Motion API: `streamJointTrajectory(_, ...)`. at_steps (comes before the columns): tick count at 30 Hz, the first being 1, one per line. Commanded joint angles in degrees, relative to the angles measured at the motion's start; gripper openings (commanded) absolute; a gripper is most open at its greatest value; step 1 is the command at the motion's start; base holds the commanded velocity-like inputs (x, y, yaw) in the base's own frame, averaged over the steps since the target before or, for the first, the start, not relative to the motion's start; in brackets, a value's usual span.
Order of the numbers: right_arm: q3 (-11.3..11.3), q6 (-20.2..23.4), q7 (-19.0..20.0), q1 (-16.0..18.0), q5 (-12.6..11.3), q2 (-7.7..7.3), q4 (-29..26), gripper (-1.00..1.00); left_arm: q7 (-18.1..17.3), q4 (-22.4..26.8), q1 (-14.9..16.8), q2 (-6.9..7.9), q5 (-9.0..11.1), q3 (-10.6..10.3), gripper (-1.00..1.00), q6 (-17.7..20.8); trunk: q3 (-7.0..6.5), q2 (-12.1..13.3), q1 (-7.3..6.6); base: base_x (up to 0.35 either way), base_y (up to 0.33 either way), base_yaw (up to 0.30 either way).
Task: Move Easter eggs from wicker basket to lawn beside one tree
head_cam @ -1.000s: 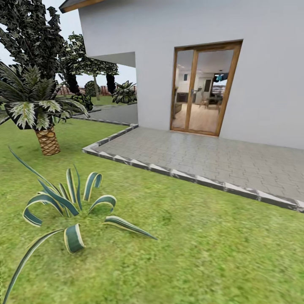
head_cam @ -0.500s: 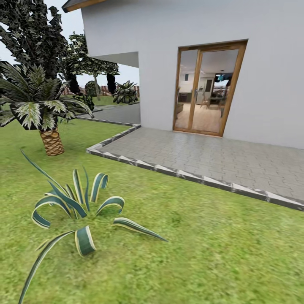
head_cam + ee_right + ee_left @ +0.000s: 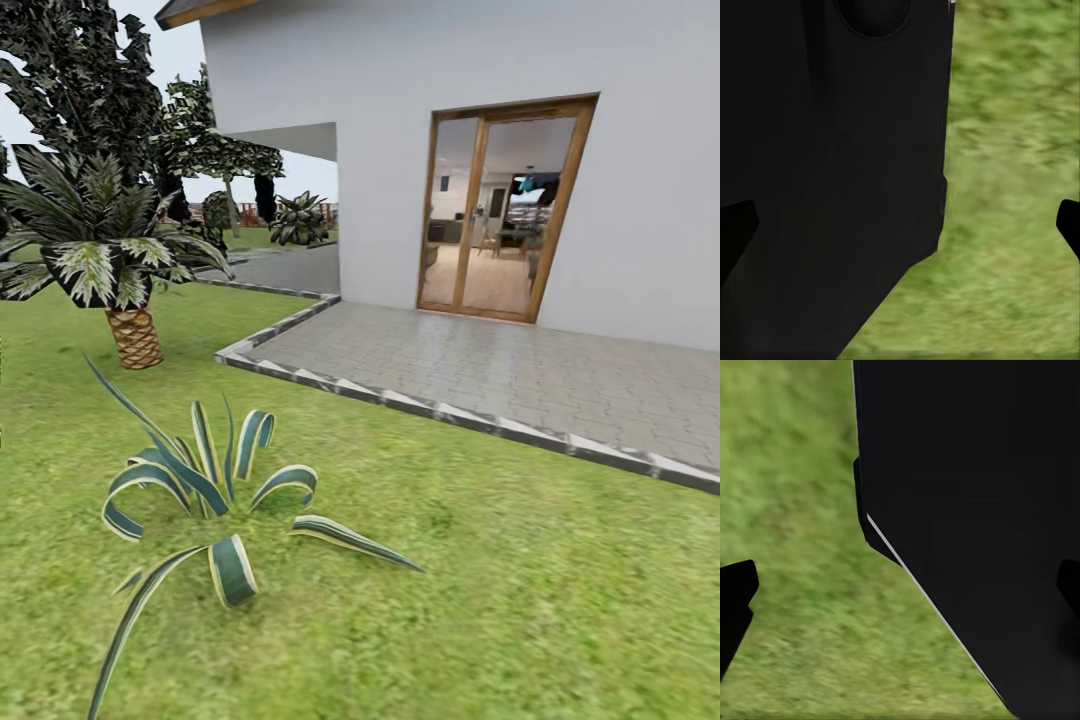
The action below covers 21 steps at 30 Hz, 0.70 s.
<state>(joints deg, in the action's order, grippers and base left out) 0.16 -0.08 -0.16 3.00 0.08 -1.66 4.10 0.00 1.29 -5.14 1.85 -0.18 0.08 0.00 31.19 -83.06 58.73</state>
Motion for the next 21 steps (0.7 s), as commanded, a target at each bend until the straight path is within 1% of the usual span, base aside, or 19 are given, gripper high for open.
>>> streamJointTrajectory(1, 0.02, -0.01, -0.02, 0.07, -0.01, -0.01, 0.12, 1.00, 0.00, 0.12, -0.04, 0.00, -0.04, 0.00, 1.00, 0.00, 0.04, -0.02, 0.00, 0.000, 0.118, 0.000)
streamJointTrajectory(13, 0.02, -0.01, -0.02, 0.07, 0.01, -0.01, 0.12, 1.00, 0.00, 0.12, -0.04, 0.00, -0.09, -0.09, 1.00, -0.09, 0.04, -0.02, 0.00, -0.003, 0.023, 0.000)
streamJointTrajectory(17, 0.02, -0.01, -0.02, 0.07, 0.01, -0.01, 0.12, 1.00, 0.00, 0.12, -0.04, 0.00, -0.09, -0.11, 1.00, -0.09, 0.04, -0.02, 0.00, -0.022, 0.151, 0.000)
streamJointTrajectory(21, 0.02, -0.01, -0.02, 0.07, 0.00, -0.01, 0.12, 1.00, 0.00, 0.12, -0.04, 0.00, -0.09, -0.09, 1.00, -0.09, 0.04, -0.02, 0.00, -0.004, 0.274, 0.000)
